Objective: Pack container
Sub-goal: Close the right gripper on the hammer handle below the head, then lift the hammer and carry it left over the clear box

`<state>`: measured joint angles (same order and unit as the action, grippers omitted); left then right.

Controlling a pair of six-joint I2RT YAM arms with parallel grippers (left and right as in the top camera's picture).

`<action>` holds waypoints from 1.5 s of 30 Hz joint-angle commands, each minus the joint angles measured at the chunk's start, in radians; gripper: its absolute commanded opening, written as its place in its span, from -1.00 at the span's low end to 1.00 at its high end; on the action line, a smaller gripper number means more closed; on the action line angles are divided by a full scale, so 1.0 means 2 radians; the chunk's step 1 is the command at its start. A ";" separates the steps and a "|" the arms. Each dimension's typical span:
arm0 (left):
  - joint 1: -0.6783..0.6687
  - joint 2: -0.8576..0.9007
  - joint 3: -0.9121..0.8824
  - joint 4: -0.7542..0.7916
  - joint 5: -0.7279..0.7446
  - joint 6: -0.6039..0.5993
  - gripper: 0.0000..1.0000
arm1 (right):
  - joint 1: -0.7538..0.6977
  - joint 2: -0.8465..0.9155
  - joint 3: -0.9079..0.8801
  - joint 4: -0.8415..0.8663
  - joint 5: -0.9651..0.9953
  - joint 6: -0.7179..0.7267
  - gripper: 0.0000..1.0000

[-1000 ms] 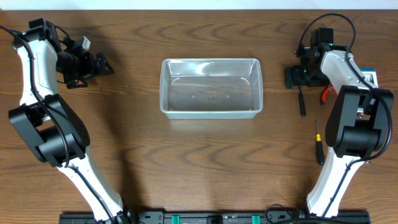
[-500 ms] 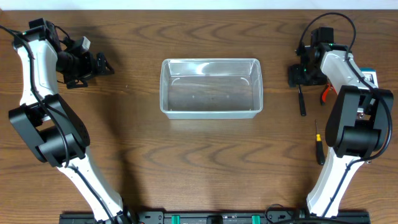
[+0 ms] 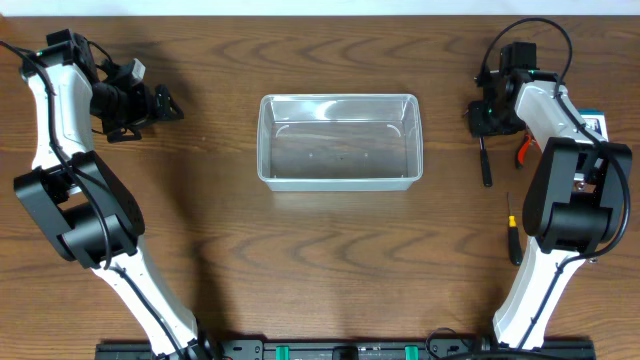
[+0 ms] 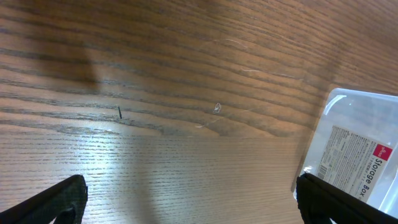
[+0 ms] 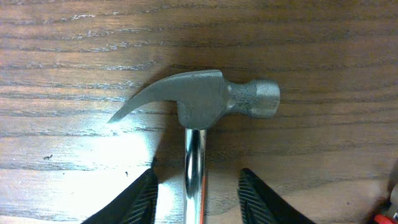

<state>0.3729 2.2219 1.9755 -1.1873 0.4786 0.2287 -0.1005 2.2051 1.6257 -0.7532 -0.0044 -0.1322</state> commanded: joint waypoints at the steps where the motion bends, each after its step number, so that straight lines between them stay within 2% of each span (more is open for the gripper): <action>1: 0.001 -0.015 0.010 -0.002 -0.002 0.001 0.96 | 0.005 0.004 -0.002 0.001 0.002 0.002 -0.24; 8: 0.001 -0.015 0.010 -0.001 -0.002 0.001 0.96 | 0.005 0.004 -0.002 0.001 0.002 0.002 -0.59; 16: 0.001 -0.015 0.010 -0.001 -0.002 0.001 0.96 | 0.005 0.004 -0.002 0.002 0.002 0.003 -0.83; 24: 0.001 -0.015 0.010 -0.001 -0.002 0.001 0.96 | 0.005 0.004 -0.002 0.007 0.002 0.012 -0.97; 34: 0.001 -0.015 0.010 -0.001 -0.002 0.001 0.96 | 0.005 0.004 0.020 -0.007 -0.011 0.015 -0.97; 45: 0.001 -0.015 0.010 -0.001 -0.002 0.001 0.96 | 0.017 0.004 0.186 -0.105 -0.032 0.017 -0.97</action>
<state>0.3729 2.2219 1.9755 -1.1877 0.4786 0.2283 -0.0887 2.2189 1.9129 -0.9428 -0.0525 -0.1120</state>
